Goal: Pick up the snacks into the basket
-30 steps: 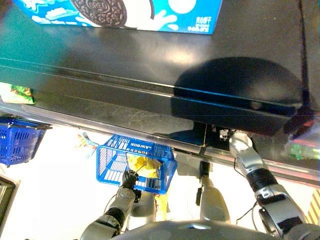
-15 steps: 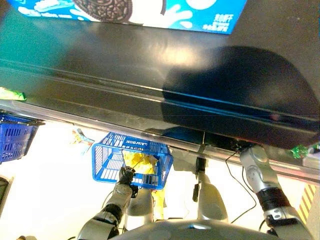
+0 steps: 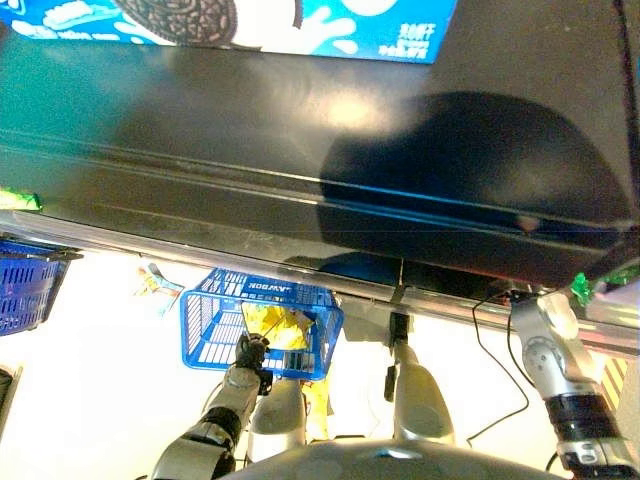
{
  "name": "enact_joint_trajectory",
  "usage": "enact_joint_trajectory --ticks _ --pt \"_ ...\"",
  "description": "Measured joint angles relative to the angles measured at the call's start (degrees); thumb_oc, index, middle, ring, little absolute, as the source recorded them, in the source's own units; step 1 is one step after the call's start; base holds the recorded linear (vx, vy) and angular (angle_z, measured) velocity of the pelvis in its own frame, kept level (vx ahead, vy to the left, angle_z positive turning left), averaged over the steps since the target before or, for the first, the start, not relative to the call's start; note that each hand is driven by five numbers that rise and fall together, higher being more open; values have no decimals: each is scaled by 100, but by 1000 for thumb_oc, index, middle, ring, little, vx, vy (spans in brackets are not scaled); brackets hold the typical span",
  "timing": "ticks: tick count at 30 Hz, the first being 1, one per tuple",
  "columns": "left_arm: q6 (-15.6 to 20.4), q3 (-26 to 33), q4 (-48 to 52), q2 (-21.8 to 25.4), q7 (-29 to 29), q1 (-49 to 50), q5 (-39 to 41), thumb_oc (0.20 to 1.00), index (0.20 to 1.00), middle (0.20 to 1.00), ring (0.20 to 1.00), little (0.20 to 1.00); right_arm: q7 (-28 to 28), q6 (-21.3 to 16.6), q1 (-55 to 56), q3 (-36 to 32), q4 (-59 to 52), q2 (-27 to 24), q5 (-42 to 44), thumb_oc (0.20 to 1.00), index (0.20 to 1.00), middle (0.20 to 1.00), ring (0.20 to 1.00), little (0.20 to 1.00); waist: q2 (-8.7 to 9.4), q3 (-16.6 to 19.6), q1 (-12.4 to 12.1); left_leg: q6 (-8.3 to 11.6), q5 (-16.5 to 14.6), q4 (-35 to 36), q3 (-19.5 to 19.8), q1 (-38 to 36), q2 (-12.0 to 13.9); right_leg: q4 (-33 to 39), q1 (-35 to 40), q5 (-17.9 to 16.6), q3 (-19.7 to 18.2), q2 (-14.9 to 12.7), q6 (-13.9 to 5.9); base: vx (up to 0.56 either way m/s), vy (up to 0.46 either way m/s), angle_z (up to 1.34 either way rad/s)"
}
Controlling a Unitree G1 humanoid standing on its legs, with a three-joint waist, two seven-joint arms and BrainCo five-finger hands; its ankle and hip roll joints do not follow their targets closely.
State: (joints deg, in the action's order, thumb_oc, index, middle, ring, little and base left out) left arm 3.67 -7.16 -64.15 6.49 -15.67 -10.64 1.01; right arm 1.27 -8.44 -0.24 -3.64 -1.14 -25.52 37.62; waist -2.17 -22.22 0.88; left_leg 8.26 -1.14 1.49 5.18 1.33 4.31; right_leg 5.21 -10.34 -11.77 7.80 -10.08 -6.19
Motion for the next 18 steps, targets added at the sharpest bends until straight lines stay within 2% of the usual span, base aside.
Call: enact_joint_trajectory --ticks 9,18 --pt "-50 3 -86 -3 90 5 -22 200 200 200 200 200 281 48 266 1 -476 -33 -102 200 200 200 200 200 32 15 8 -1 0 59 -29 -213 -3 0 155 1 -44 2 -3 1 0 0" --pt "-62 178 -254 107 229 68 -26 200 200 200 200 200 768 273 910 -11 -761 -262 -222 200 200 200 200 200 272 193 177 -8 5 95 -78 -376 -10 0 267 3 -108 2 -11 10 -3 -3"
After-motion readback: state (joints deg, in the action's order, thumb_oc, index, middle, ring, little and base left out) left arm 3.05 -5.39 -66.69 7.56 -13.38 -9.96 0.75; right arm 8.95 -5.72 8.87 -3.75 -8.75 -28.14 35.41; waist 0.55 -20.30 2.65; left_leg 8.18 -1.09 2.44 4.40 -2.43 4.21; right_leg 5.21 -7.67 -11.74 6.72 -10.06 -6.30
